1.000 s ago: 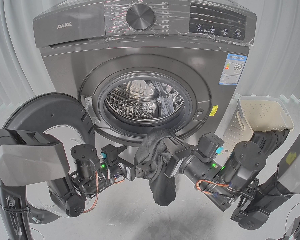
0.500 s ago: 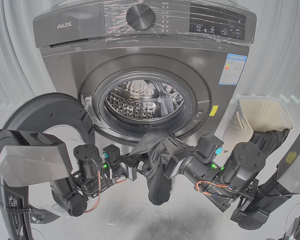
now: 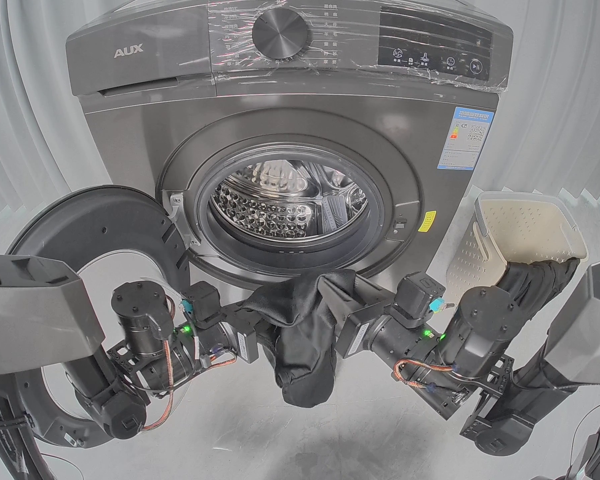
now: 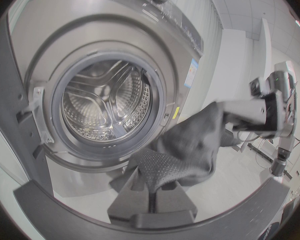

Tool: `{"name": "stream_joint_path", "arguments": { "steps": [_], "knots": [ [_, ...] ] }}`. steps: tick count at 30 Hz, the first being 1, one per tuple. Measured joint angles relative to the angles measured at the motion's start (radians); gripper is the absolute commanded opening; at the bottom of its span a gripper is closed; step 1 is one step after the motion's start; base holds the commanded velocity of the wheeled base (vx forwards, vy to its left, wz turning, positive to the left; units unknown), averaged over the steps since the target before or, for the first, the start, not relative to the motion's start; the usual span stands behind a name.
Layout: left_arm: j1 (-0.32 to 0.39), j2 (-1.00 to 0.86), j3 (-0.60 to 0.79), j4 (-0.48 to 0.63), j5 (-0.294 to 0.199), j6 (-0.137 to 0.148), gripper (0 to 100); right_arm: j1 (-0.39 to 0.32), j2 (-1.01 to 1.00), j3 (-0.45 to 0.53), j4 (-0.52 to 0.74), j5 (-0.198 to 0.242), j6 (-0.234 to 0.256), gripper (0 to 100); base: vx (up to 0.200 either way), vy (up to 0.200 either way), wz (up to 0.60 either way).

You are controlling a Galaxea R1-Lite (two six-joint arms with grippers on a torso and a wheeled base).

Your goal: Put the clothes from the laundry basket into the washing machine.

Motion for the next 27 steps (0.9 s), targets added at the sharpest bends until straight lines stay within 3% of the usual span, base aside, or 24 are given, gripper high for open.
{"name": "stream_joint_path", "arguments": {
  "steps": [19,27],
  "knots": [
    [-0.016,-0.079,-0.002,0.001,-0.01,-0.003,0,-0.045,0.136,-0.016,0.001,0.008,-0.007,100,0.0,0.0,0.0],
    [-0.015,-0.08,-0.003,0.001,-0.01,-0.003,0,-0.069,0.147,0.104,0.01,0.005,-0.006,100,0.0,0.0,0.0]
  ]
}}
